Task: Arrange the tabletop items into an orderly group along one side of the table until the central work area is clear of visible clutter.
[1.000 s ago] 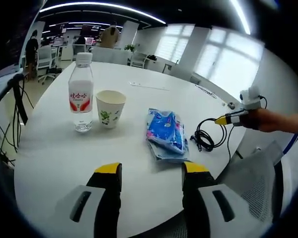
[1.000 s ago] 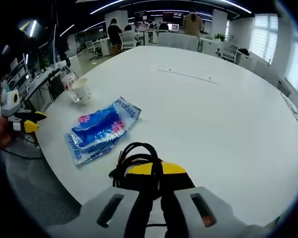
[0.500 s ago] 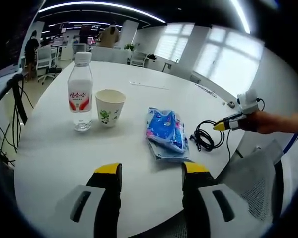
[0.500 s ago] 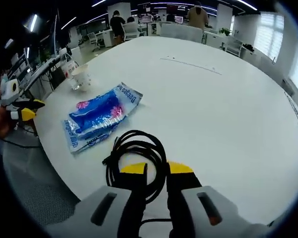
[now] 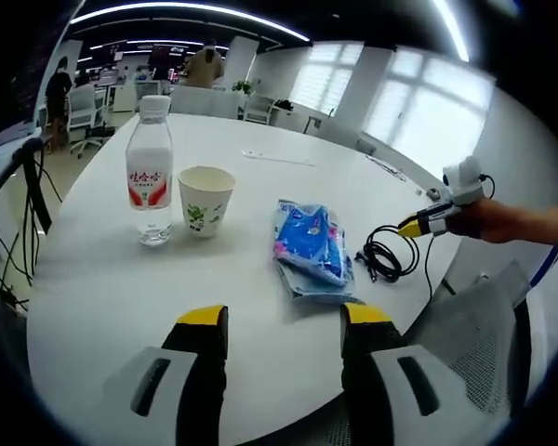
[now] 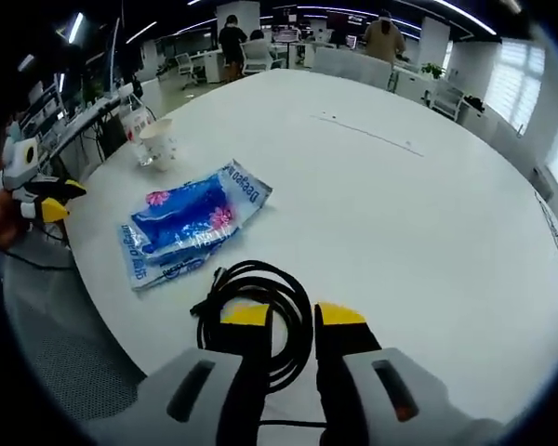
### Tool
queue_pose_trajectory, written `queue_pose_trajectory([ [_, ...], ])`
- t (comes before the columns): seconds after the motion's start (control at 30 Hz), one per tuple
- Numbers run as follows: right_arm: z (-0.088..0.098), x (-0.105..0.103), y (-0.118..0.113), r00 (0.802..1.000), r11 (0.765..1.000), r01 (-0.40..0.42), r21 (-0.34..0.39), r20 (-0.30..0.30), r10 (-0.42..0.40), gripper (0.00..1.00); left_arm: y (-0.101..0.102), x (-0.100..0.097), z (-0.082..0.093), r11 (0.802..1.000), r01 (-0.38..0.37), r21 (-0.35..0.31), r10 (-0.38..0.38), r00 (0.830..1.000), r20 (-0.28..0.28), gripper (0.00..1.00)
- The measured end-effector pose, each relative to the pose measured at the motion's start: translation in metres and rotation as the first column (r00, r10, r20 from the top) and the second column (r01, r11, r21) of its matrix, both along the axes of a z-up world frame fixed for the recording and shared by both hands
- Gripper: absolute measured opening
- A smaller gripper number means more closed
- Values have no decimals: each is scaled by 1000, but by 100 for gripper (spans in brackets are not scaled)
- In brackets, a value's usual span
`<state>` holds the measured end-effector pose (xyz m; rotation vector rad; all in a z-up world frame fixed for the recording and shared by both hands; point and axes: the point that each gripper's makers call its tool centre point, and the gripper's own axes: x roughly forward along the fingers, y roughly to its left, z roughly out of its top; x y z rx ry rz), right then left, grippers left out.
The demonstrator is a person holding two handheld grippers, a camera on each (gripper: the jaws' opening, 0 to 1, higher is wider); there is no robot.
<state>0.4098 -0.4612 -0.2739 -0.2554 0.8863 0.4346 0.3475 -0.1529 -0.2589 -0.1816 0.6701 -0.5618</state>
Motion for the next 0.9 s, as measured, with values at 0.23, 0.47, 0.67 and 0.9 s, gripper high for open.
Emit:
queue_pose_trajectory([
  [0.23,8,15,13,999,1000,-23,6,26,23,14,1,1,1,1000,-9,-5,9,1000,4,48],
  [0.47,10,30,46,995,995,-98,22,37,97,13,2,1,2,1000,-18,-8,18,1000,5,48],
  [0.67,9,43,70,988,988,-154,32,35,153,13,3,0,3,1000,-21,-9,21,1000,10,48],
  [0.9,9,56,92,979,979,-200,39,33,199,13,4,0,5,1000,-28,-14,28,1000,14,48],
])
